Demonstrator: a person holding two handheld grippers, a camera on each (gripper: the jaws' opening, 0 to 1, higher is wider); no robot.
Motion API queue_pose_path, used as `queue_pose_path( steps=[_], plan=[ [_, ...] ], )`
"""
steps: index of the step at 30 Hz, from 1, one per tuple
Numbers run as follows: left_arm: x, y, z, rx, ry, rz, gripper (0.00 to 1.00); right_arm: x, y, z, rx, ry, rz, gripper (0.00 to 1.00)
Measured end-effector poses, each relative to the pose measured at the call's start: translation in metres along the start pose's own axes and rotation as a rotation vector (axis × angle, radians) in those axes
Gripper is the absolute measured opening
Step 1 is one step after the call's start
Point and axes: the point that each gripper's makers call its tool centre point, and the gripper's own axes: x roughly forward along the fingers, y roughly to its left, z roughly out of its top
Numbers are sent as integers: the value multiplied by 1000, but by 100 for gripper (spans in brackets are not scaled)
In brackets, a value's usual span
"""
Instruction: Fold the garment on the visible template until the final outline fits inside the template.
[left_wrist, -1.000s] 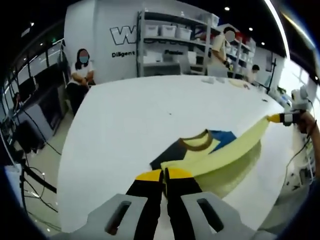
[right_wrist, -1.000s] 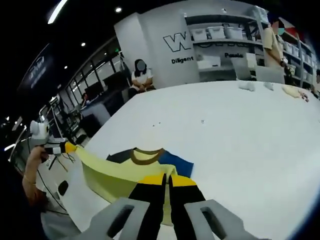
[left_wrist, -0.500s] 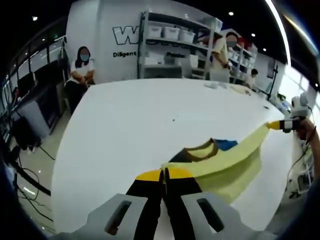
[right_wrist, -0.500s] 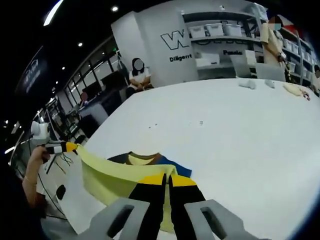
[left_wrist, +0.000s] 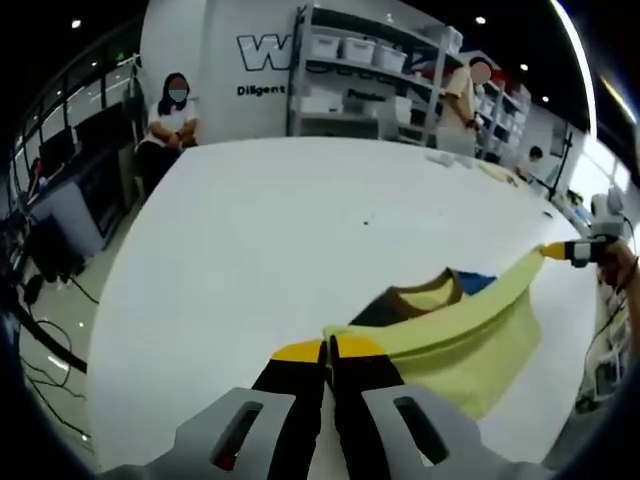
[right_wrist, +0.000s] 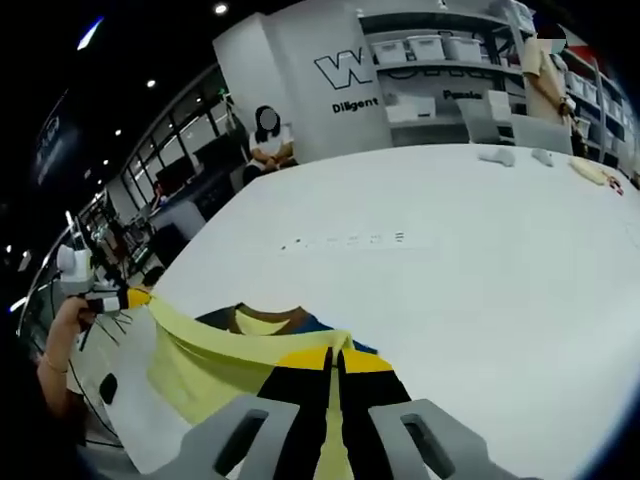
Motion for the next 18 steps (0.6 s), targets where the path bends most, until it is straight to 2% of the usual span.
queue_pose_path(
  steps=[6,8,10,12,18],
  plan=[
    [19,4,-8,-58,3,18,0,16,-8,-6,9,23,-22,0],
    [25,4,-9,-85,-5,2,0,22,-12,-10,8,37,-41,0],
    [29,7,-14,-110,12,8,0,29,-15,-14,4,49,-52,0],
    [34,8,-15,-115,5,8,0,34,-17,-16,6,55,-56,0],
    [50,11,-27,-126,32,27,0,50,-24,-19,7,65,-65,0]
  ],
)
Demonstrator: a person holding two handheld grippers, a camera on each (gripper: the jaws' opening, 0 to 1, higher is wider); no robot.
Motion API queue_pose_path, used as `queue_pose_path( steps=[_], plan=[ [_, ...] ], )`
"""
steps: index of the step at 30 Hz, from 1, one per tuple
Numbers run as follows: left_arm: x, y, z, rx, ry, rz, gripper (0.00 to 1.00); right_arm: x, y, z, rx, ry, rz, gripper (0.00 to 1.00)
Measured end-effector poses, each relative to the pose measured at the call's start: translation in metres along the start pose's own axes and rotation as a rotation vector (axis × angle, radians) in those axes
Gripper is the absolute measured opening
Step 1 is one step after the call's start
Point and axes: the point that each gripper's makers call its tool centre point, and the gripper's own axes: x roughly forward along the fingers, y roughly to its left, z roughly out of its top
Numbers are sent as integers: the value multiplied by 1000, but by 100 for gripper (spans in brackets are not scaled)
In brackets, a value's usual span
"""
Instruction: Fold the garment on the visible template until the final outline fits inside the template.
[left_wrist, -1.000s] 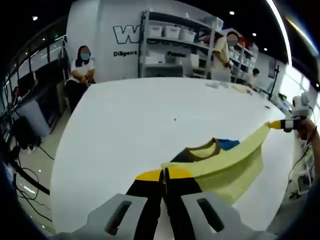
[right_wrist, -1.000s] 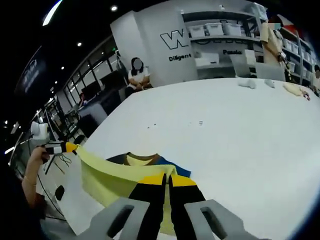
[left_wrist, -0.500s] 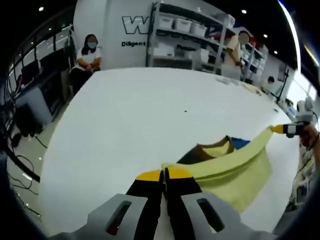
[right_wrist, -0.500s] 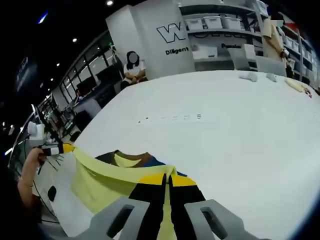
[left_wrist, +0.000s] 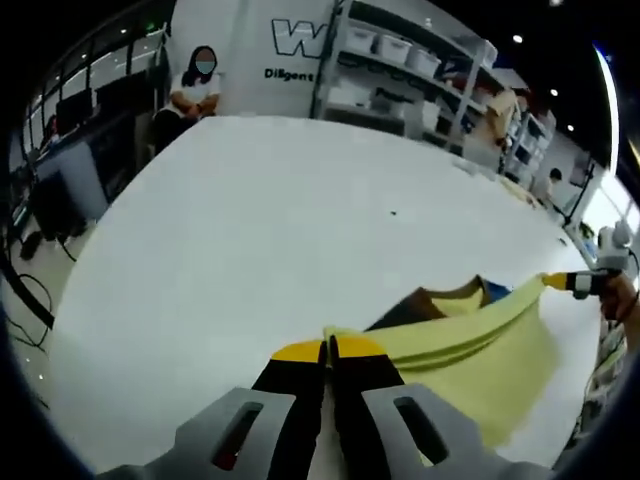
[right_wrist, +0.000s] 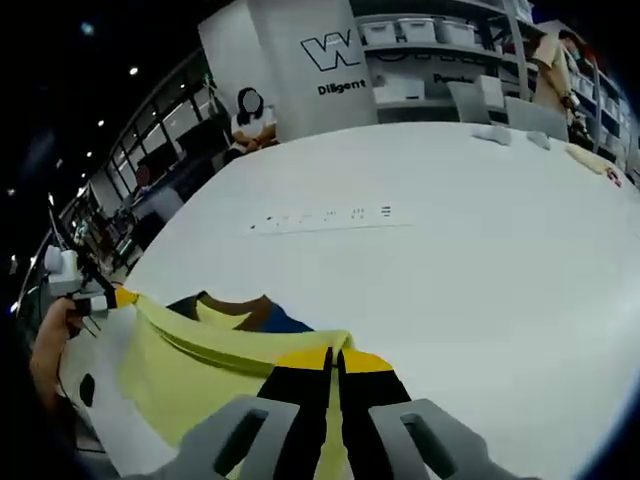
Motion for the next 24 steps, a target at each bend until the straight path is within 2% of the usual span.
queue_pose_path(
  steps=[9,11,13,24],
  plan=[
    [15,5,-9,10,2,23,0,20,-9,-11,-6,20,-12,0],
    [18,6,-11,4,-1,26,0,25,-12,-14,-68,28,-23,0],
    [20,6,-11,8,-3,27,0,28,-12,-16,-73,28,-22,0],
    [24,7,-15,96,9,31,0,37,-17,-23,-87,44,-5,0]
  ],
)
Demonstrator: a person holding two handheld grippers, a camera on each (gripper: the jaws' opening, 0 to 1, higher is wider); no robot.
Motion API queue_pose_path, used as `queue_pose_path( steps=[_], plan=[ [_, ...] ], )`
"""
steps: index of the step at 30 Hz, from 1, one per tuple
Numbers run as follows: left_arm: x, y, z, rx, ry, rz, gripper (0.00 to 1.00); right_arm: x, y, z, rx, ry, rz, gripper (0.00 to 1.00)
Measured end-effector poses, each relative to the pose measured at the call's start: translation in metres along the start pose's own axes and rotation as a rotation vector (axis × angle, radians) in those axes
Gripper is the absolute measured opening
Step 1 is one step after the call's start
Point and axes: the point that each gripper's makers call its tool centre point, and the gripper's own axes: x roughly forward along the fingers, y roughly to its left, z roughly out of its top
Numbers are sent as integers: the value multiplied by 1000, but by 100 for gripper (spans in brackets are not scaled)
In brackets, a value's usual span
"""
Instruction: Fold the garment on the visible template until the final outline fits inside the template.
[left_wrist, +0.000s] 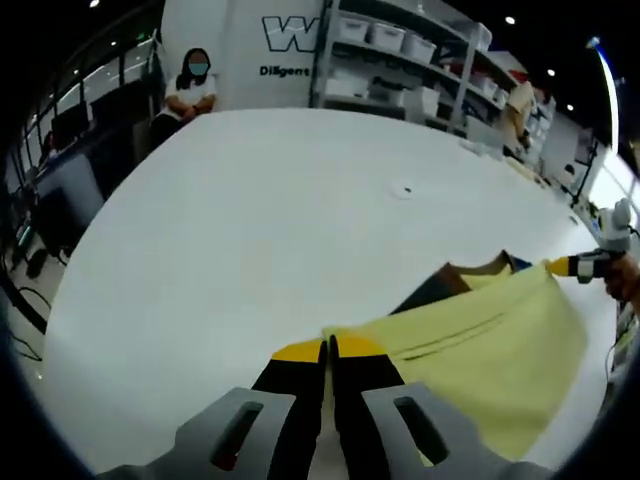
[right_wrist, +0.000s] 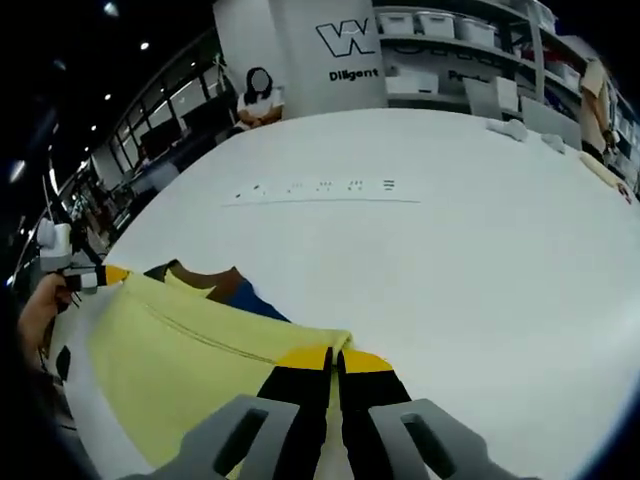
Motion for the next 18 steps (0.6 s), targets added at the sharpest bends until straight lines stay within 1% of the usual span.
queue_pose_path(
  steps=[2,3,4,6,7,8,9,10,11,12,13,14,15,16,17,18],
  plan=[
    [0,0,-1,24,1,2,0,2,0,-1,-8,-3,1,0],
    [1,-1,-1,54,-1,3,0,2,0,0,-10,-8,2,0],
    [1,-1,0,65,-2,3,1,2,0,0,-9,-13,3,0],
    [1,-3,3,148,-20,-8,1,2,1,2,-11,-22,8,0],
    [0,-4,4,176,-24,-18,1,1,1,2,-19,-28,11,0],
    [-2,-7,7,217,-45,-38,1,-1,3,3,-56,-33,23,0],
    [-4,-8,7,232,-45,-45,1,-3,3,5,-90,-39,27,0],
    [-5,-9,7,259,-45,-59,1,-5,4,6,-113,-44,31,3],
    [-7,-10,9,292,-57,-77,2,-7,6,6,-109,-44,39,7],
    [-9,-11,8,322,-47,-89,3,-9,8,6,-120,-43,52,14],
    [-11,-10,10,382,-55,-90,8,-11,11,9,-131,-56,73,19],
    [-12,-12,12,415,-62,-101,12,-13,14,10,-139,-63,90,23],
    [-14,-16,12,451,-65,-127,16,-15,15,11,-159,-64,102,26],
    [-16,-19,13,489,-71,-149,19,-17,16,12,-206,-66,111,27],
    [-18,-22,14,552,-80,-174,22,-19,16,12,-272,-56,113,27],
    [-20,-24,15,585,-86,-181,24,-20,16,13,-309,-63,109,28]
  ],
)
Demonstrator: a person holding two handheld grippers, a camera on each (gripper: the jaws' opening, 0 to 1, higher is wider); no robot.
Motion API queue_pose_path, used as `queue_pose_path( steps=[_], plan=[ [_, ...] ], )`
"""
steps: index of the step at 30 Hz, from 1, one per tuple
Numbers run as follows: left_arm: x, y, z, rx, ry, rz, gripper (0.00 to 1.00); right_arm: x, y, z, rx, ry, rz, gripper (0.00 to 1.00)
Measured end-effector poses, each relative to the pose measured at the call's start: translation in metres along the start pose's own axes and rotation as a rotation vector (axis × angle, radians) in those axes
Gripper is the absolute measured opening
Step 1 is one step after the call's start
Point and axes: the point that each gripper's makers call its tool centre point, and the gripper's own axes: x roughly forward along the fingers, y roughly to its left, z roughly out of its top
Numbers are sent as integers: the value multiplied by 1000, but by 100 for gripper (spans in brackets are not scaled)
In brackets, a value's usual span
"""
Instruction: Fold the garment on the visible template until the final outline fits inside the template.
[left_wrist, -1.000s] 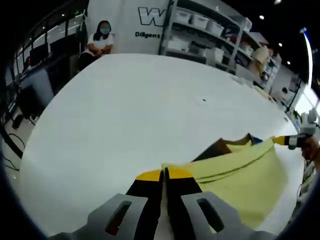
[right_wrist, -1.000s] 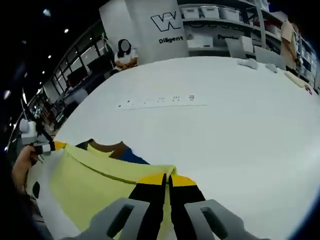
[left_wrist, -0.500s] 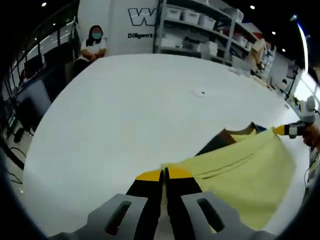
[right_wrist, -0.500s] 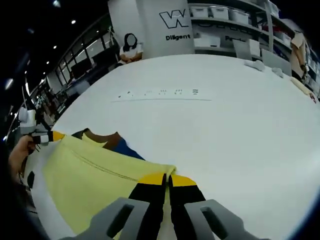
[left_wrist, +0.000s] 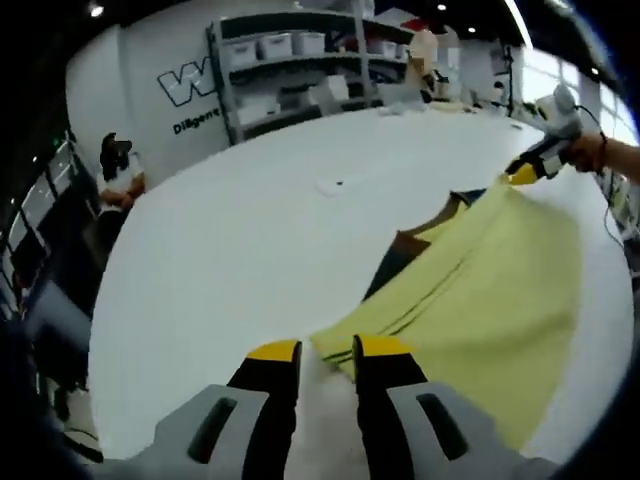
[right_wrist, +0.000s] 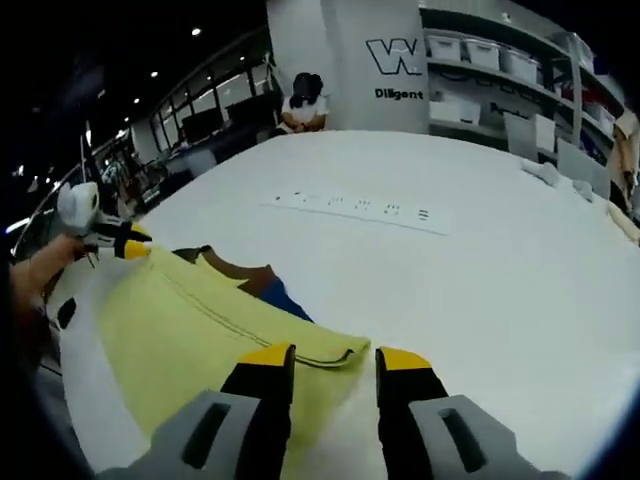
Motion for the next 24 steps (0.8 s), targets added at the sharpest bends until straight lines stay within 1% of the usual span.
queue_pose_path(
  steps=[1,2,3,4,6,7,8,10,11,12,13,14,15,17,19,20,22,23,24],
  plan=[
    [-1,-1,1,28,-2,-10,27,-1,1,1,-52,-3,11,29],
    [-1,-3,1,57,-3,-25,29,-1,2,1,-70,2,14,30],
    [-1,-5,1,90,1,-44,30,-2,1,0,-125,15,15,32],
    [-1,-6,-1,128,10,-54,31,-3,0,-2,-195,32,14,33],
    [0,-3,-7,184,37,-52,30,-4,-1,-6,-277,54,15,32],
    [1,-1,-9,203,45,-49,30,-5,-2,-8,-270,71,10,30],
    [2,-1,-10,202,51,-47,30,-4,-5,-8,-267,69,0,29],
    [4,0,-9,198,43,-47,28,-3,-8,-7,-331,72,-11,29],
    [6,-2,-7,198,30,-60,29,-3,-8,-8,-348,78,-8,29],
    [7,-2,-7,202,30,-63,29,-2,-6,-9,-390,89,3,30],
    [9,-2,-6,236,30,-58,29,0,-6,-10,-445,100,2,30],
    [10,0,-5,279,32,-49,29,1,-6,-11,-481,109,1,30],
    [12,-1,-6,303,43,-47,28,3,-5,-10,-514,108,7,29],
    [14,-4,-6,314,42,-63,28,6,-5,-10,-569,118,8,29],
    [17,-3,-6,350,51,-61,29,9,-4,-10,-612,120,19,28],
    [19,-1,-7,372,70,-50,30,11,-4,-10,-618,124,22,27],
    [20,-3,-4,361,55,-61,26,13,-2,-10,-649,124,33,24],
    [21,-3,-4,362,57,-62,25,14,-2,-9,-653,120,36,21],
    [22,-3,-5,367,61,-62,22,14,0,-8,-660,116,47,15]
  ],
)
